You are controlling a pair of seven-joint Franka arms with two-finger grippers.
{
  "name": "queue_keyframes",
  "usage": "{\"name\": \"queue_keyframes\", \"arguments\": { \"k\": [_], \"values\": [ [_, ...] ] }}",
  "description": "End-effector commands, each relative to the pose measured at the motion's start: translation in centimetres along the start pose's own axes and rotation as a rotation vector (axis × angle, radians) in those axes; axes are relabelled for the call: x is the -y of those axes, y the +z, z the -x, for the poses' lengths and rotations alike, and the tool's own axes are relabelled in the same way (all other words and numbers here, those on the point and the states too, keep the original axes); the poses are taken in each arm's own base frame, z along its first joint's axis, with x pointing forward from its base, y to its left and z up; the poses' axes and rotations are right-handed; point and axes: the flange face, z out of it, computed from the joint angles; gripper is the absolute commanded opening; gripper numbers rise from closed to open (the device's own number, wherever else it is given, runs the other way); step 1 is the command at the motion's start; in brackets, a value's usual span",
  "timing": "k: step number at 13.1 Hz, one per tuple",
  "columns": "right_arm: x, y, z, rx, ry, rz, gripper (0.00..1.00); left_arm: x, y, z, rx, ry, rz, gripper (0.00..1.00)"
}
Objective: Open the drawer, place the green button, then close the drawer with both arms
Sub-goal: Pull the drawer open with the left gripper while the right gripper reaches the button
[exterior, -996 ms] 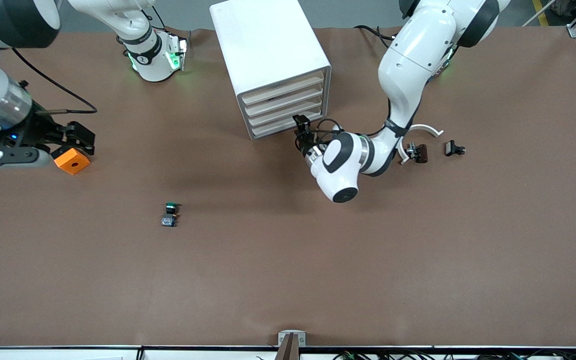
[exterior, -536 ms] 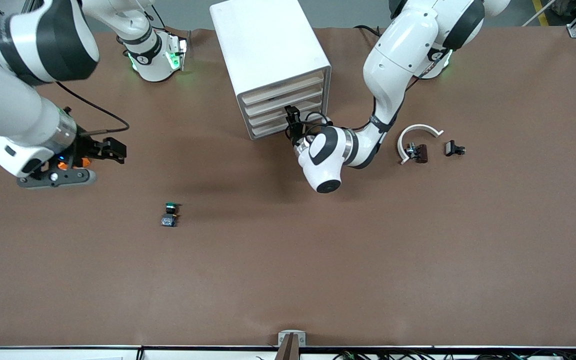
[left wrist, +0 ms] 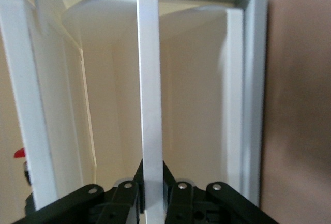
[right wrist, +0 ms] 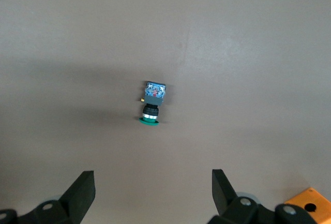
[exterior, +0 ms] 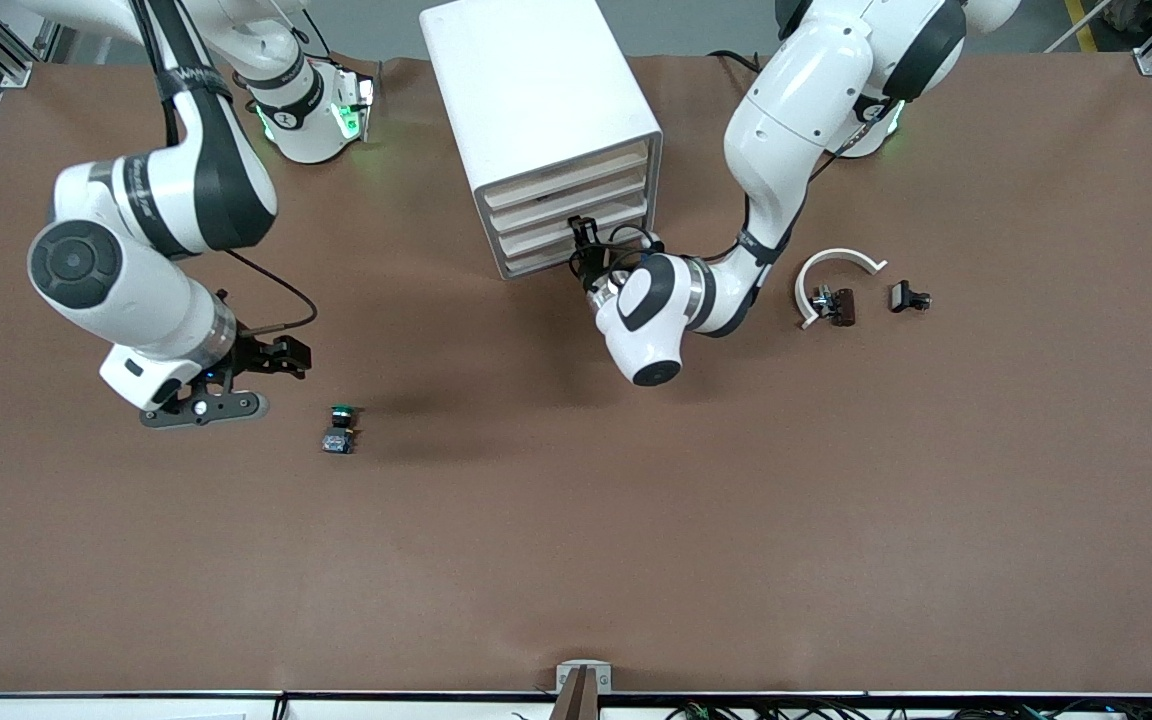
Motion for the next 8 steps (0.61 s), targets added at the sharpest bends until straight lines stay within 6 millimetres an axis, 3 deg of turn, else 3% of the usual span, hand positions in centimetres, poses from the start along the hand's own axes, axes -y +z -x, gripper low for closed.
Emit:
{"name": "queue_keyframes", "arguments": {
  "k": [1,3,5,7,8],
  "values": [
    [-0.5,4.1,-1.5,0.002,0.028,-0.019,1.0,-0.9,-7.8,-1.4,0.128,0.006,0.035,0.0],
    [-1.2,7.5,-2.3,0.024,0.039,-0.021,1.0,-1.2,-12.4,-2.4,0.206,0.015,0.068,0.0],
    [-0.8,9.9,-2.8,0.03,0.037,-0.022,1.0,-1.6,-15.5,-3.0,0.276,0.025,0.11,0.0],
    [-0.4,12.5,-3.4,0.032,0.046,-0.043,1.0,-1.9,-17.4,-3.2,0.334,0.026,0.155,0.0],
    [-0.2,13.8,-3.6,0.035,0.052,-0.053,1.0,-2.3,-17.6,-3.3,0.354,0.023,0.158,0.07]
  ]
}}
